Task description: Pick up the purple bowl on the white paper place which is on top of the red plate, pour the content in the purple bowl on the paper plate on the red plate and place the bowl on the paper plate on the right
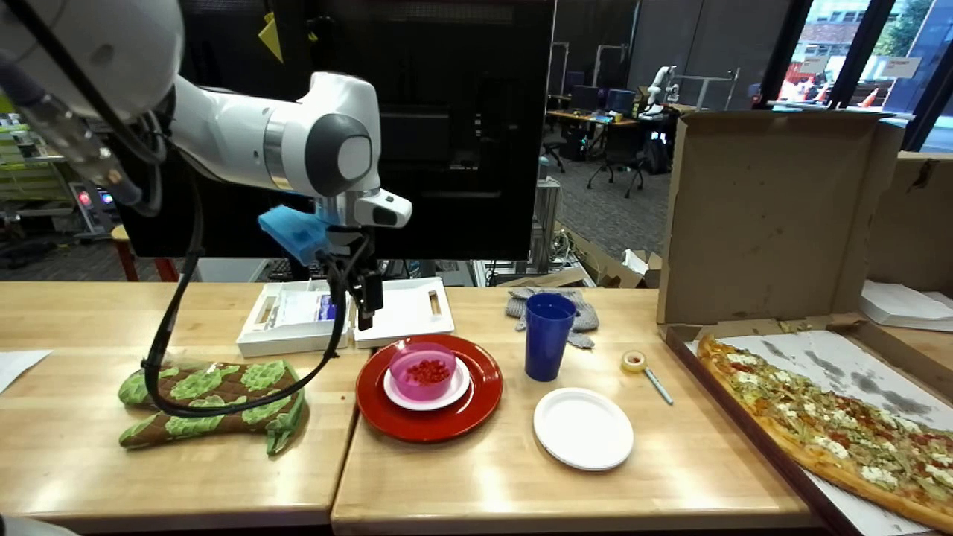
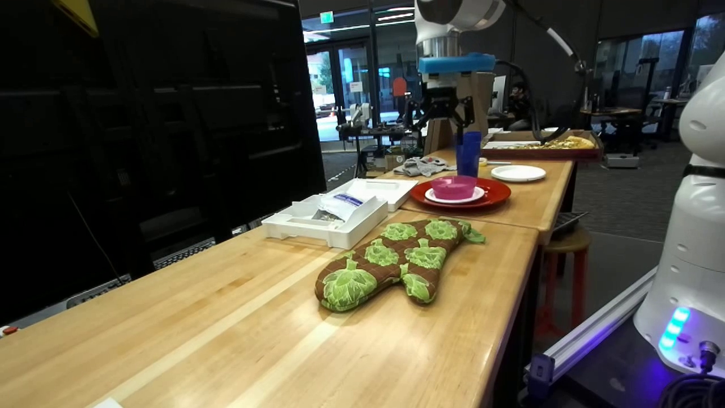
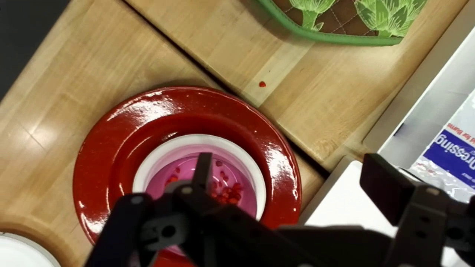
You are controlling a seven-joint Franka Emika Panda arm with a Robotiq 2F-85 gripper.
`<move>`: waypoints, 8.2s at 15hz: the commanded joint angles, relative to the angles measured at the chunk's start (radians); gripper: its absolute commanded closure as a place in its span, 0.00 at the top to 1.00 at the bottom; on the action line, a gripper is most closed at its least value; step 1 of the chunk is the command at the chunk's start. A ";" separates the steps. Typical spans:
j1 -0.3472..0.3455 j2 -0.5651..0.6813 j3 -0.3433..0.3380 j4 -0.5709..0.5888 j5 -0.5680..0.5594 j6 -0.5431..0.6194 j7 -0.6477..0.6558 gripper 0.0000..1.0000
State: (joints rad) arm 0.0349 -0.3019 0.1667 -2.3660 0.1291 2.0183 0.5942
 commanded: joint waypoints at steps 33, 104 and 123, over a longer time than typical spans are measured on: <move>-0.111 0.005 -0.080 -0.189 -0.229 0.250 -0.005 1.00; -0.072 0.263 -0.219 -0.074 -0.210 0.475 -0.855 0.01; -0.105 0.075 -0.208 -0.153 -0.472 0.416 -0.649 0.02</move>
State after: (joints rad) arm -0.0670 -0.1558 -0.0523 -2.4817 -0.3239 2.4596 -0.0680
